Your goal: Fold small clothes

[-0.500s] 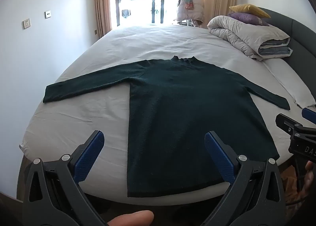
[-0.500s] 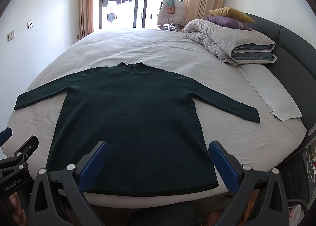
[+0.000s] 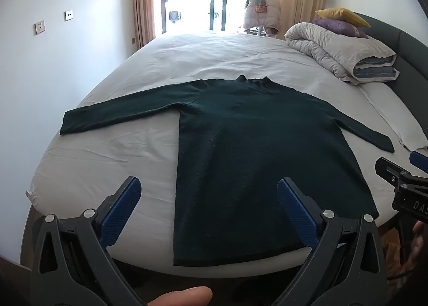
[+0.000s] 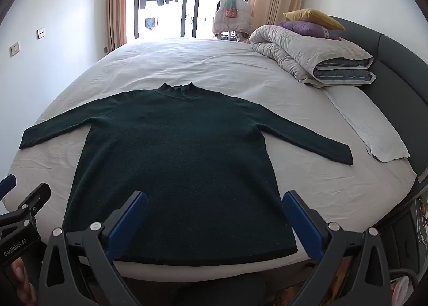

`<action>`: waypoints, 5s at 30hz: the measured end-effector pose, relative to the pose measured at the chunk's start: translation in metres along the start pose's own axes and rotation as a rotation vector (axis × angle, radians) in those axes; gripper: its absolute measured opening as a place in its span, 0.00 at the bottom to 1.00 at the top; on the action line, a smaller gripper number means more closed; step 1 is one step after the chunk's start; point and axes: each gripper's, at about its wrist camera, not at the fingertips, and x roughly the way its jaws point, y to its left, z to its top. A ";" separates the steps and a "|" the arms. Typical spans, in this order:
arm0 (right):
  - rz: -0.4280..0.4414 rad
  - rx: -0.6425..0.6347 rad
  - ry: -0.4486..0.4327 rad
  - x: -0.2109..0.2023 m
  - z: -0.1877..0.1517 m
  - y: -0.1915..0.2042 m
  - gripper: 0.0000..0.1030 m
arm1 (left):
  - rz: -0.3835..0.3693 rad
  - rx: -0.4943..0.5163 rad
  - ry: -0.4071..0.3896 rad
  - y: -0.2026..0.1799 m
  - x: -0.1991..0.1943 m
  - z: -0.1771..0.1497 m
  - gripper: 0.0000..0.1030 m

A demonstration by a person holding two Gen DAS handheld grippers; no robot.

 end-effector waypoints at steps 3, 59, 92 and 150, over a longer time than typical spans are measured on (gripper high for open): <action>0.001 0.000 0.000 0.000 0.000 0.000 1.00 | -0.001 0.001 0.000 0.000 0.000 0.000 1.00; 0.005 0.005 0.004 0.002 -0.002 0.002 1.00 | -0.001 -0.006 0.004 0.002 0.004 -0.004 1.00; -0.002 -0.003 -0.005 -0.002 -0.002 0.001 1.00 | -0.017 -0.018 -0.032 0.002 -0.005 -0.006 1.00; 0.124 1.332 -0.119 0.313 -0.016 -0.467 0.10 | -0.270 0.023 0.165 -0.040 0.246 0.084 1.00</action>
